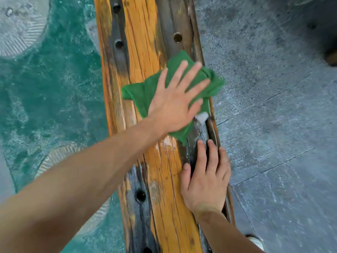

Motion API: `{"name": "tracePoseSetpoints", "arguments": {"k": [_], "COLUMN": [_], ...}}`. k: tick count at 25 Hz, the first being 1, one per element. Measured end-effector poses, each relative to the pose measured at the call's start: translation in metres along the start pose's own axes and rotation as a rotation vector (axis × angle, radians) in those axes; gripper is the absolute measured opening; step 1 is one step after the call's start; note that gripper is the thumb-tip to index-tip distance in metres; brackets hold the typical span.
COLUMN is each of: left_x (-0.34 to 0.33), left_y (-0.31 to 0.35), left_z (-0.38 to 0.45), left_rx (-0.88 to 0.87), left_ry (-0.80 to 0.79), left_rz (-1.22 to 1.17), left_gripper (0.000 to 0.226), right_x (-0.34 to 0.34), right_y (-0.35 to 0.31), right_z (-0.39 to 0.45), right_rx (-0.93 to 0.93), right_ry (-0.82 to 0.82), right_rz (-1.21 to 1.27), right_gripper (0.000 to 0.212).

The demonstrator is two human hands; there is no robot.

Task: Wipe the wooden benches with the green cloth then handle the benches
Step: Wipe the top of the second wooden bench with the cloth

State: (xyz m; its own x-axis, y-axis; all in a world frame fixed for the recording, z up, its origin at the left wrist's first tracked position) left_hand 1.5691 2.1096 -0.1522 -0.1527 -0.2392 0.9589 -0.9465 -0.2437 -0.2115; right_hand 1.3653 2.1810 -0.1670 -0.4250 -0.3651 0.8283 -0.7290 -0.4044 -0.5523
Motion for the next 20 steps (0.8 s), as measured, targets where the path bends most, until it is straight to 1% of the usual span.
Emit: {"name": "tracePoseSetpoints", "arguments": {"k": [1, 2, 3, 4, 5, 7, 8, 9, 10, 11, 12, 13, 14, 15, 16, 17, 18, 19, 20], "left_x": [-0.003, -0.008, -0.015, -0.024, -0.029, -0.026, -0.020, -0.014, -0.007, -0.001, 0.003, 0.002, -0.003, -0.009, -0.014, -0.020, -0.025, -0.026, -0.025], "left_y": [0.019, 0.021, 0.002, -0.031, -0.065, -0.118, -0.124, -0.111, -0.085, -0.052, -0.018, 0.010, 0.025, 0.032, 0.029, 0.016, -0.005, -0.029, -0.048], "left_z": [-0.043, -0.085, -0.112, -0.113, -0.095, -0.032, 0.001, 0.028, 0.044, 0.045, 0.028, -0.006, -0.050, -0.095, -0.130, -0.147, -0.143, -0.119, -0.083], "left_rx": [-0.226, -0.357, -0.389, -0.335, -0.195, 0.274, 0.464, 0.541, 0.479, 0.320, 0.121, -0.072, -0.208, -0.292, -0.344, -0.385, -0.378, -0.280, -0.108], "left_ry": [0.038, 0.050, 0.041, 0.043, 0.034, -0.030, -0.060, -0.080, -0.066, -0.031, -0.007, 0.018, 0.038, 0.042, 0.031, 0.019, 0.027, 0.046, 0.046], "left_rz": [0.036, 0.045, 0.055, 0.064, 0.054, -0.050, -0.111, -0.150, -0.136, -0.094, -0.037, 0.024, 0.069, 0.080, 0.068, 0.053, 0.053, 0.047, 0.020], "left_gripper": [0.058, 0.058, 0.059, 0.060, 0.060, 0.062, 0.063, 0.063, 0.062, 0.061, 0.061, 0.060, 0.059, 0.060, 0.060, 0.061, 0.061, 0.061, 0.062], "right_x": [0.001, 0.001, 0.001, 0.001, 0.001, 0.002, 0.002, 0.002, 0.001, 0.000, -0.001, 0.001, 0.002, 0.003, 0.004, 0.006, 0.008, 0.008, 0.008], "right_y": [0.000, 0.001, 0.000, -0.001, -0.001, -0.001, -0.002, -0.003, -0.004, -0.003, -0.001, 0.001, 0.002, 0.001, 0.001, 0.001, -0.002, -0.004, -0.003], "right_z": [0.000, 0.000, -0.002, -0.002, 0.000, 0.001, 0.000, 0.000, 0.001, 0.003, 0.003, 0.003, 0.002, 0.002, 0.000, -0.001, -0.001, 0.001, 0.002], "right_rx": [-0.010, -0.016, -0.016, -0.011, -0.007, -0.011, -0.010, -0.004, -0.003, -0.009, -0.018, -0.020, -0.014, -0.006, -0.002, 0.000, 0.005, 0.012, 0.006], "right_ry": [0.004, 0.003, -0.003, -0.006, -0.006, -0.005, -0.008, -0.007, -0.006, 0.000, 0.009, 0.023, 0.033, 0.040, 0.041, 0.044, 0.045, 0.045, 0.045], "right_rz": [0.006, 0.012, 0.017, 0.019, 0.015, -0.003, -0.001, 0.000, 0.001, -0.001, 0.003, 0.023, 0.059, 0.097, 0.129, 0.156, 0.173, 0.176, 0.166], "right_gripper": [0.063, 0.063, 0.063, 0.064, 0.065, 0.067, 0.069, 0.071, 0.073, 0.075, 0.077, 0.080, 0.081, 0.081, 0.081, 0.080, 0.080, 0.080, 0.080]}}
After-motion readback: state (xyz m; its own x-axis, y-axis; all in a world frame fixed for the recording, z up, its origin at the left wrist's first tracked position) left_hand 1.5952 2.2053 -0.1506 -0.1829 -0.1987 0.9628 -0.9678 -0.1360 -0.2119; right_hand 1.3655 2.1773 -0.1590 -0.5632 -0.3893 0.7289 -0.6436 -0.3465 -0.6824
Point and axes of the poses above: each hand's wrist, its own z-axis towards the middle knuckle, its own x-axis out of the back of the hand, y = z × x, the point moved 4 cm from there along z, towards the middle knuckle, and after that the axes turned 15 degrees about z, right-handed, at the moved point
